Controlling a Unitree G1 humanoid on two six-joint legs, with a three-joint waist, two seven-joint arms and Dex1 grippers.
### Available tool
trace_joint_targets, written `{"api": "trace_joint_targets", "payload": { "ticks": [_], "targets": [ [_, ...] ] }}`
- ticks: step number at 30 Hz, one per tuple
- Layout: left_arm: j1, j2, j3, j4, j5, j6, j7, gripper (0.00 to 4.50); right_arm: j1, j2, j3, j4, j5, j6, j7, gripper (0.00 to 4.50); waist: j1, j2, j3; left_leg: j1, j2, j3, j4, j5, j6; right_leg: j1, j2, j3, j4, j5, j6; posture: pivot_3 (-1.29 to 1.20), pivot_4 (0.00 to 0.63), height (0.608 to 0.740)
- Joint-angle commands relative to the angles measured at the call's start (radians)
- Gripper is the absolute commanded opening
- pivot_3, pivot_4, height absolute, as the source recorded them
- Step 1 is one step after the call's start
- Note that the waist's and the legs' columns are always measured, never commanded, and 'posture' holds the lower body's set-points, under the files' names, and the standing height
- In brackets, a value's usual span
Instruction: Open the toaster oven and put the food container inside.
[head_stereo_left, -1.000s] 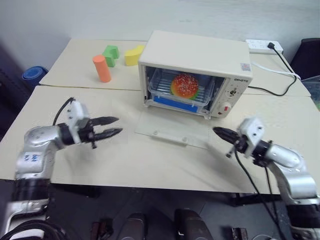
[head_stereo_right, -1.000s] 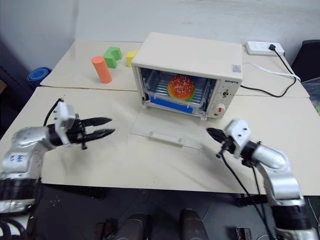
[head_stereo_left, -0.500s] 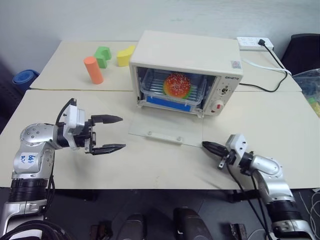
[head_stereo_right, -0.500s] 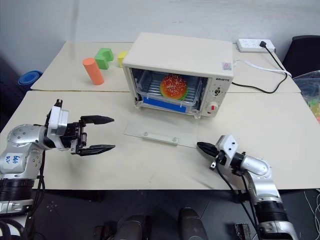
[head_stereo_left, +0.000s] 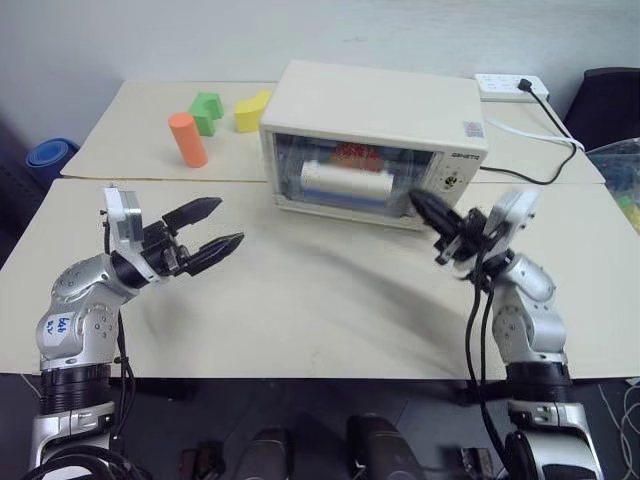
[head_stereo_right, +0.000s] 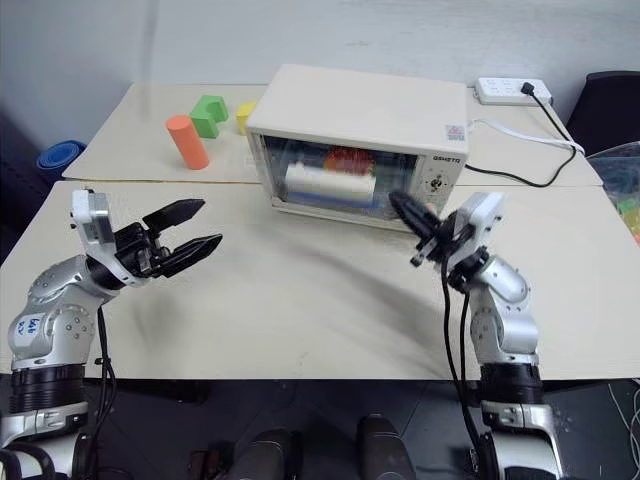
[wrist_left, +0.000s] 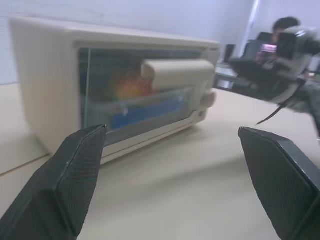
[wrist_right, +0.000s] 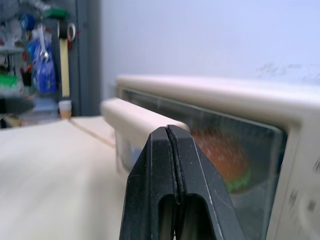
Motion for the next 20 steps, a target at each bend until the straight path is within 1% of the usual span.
{"api": "trace_joint_targets", "payload": {
  "ticks": [1, 2, 5, 6, 9, 12, 14, 15, 16, 17, 20],
  "targets": [
    [0.029, 0.018, -0.001, 0.001, 0.057, -0.038, 0.029, 4.47, -0.009, -0.027, -0.039, 0.0, 0.03, 0.021, 0.014, 0.0, 0.001, 0.0, 0.0, 0.0, 0.0, 0.0, 0.0, 0.0, 0.0, 0.0, 0.0, 0.0, 0.0, 0.0, 0.0, 0.0, 0.15, 0.74],
    [0.043, 0.022, -0.003, 0.004, 0.076, -0.065, 0.022, 4.47, 0.006, -0.054, -0.032, -0.009, 0.028, 0.039, 0.044, 0.0, 0.003, 0.0, 0.0, 0.0, 0.0, 0.0, 0.0, 0.0, 0.0, 0.0, 0.0, 0.0, 0.0, 0.0, 0.0, 0.0, 0.15, 0.74],
    [0.092, 0.047, 0.008, 0.028, 0.138, -0.162, 0.002, 4.5, 0.102, -0.163, 0.007, -0.058, -0.012, 0.057, 0.168, 0.55, 0.01, 0.0, 0.0, -0.001, -0.001, 0.0, 0.0, -0.001, 0.002, 0.0, -0.002, 0.0, -0.001, 0.0, 0.0, 0.0, 0.15, 0.74],
    [0.119, 0.064, 0.01, 0.036, 0.162, -0.194, -0.006, 4.5, 0.149, -0.2, 0.013, -0.074, -0.02, 0.052, 0.21, 0.87, 0.011, 0.0, 0.0, -0.001, -0.002, 0.0, -0.001, -0.002, 0.003, 0.0, -0.002, 0.0, -0.001, 0.0, 0.0, 0.0, 0.15, 0.74],
    [0.213, 0.099, 0.027, 0.017, 0.165, -0.245, -0.064, 4.5, 0.274, -0.284, 0.027, -0.112, -0.044, 0.005, 0.327, 1.87, 0.016, 0.0, 0.0, -0.001, -0.002, 0.001, -0.002, -0.003, 0.005, 0.0, -0.002, 0.0, -0.002, 0.0, 0.0, 0.0, 0.15, 0.74],
    [0.316, 0.139, 0.037, -0.028, 0.172, -0.254, -0.094, 4.5, 0.364, -0.32, 0.029, -0.137, -0.053, -0.042, 0.406, 2.91, 0.01, 0.0, 0.0, 0.0, -0.001, 0.003, -0.004, -0.004, 0.006, 0.002, -0.002, 0.002, -0.008, 0.0, 0.0, 0.0, 0.15, 0.74],
    [0.363, 0.148, 0.042, -0.031, 0.178, -0.288, -0.104, 4.5, 0.404, -0.329, 0.032, -0.121, -0.072, -0.089, 0.442, 3.61, 0.007, 0.0, 0.0, 0.001, 0.0, 0.003, -0.004, -0.006, 0.01, 0.003, -0.002, 0.002, -0.009, 0.0, 0.0, 0.0, 0.15, 0.74],
    [0.378, 0.148, 0.045, -0.027, 0.182, -0.31, -0.105, 4.5, 0.419, -0.328, 0.03, -0.11, -0.078, -0.107, 0.452, 3.9, 0.008, 0.0, 0.0, 0.001, 0.0, 0.003, -0.004, -0.006, 0.01, 0.003, -0.002, 0.001, -0.009, 0.0, 0.0, 0.0, 0.15, 0.74],
    [0.388, 0.147, 0.047, -0.024, 0.184, -0.325, -0.106, 4.5, 0.428, -0.327, 0.029, -0.102, -0.081, -0.119, 0.458, 4.3, 0.008, 0.0, 0.0, 0.002, 0.0, 0.003, -0.004, -0.006, 0.01, 0.003, -0.003, 0.001, -0.009, 0.0, 0.0, 0.0, 0.15, 0.74],
    [0.396, 0.146, 0.048, -0.023, 0.185, -0.33, -0.101, 4.5, 0.435, -0.322, 0.025, -0.093, -0.084, -0.134, 0.462, 4.48, 0.008, 0.0, 0.0, 0.002, 0.0, 0.003, -0.004, -0.006, 0.01, 0.004, -0.003, 0.001, -0.009, 0.0, 0.0, 0.0, 0.15, 0.74],
    [0.432, 0.133, 0.056, -0.062, 0.165, -0.318, -0.088, 4.5, 0.45, -0.308, 0.006, -0.076, -0.085, -0.167, 0.448, 4.48, 0.008, 0.0, 0.0, 0.003, 0.0, 0.003, -0.005, -0.005, 0.01, 0.004, -0.003, 0.001, -0.008, 0.0, 0.0, 0.0, 0.15, 0.74]
  ]
}}
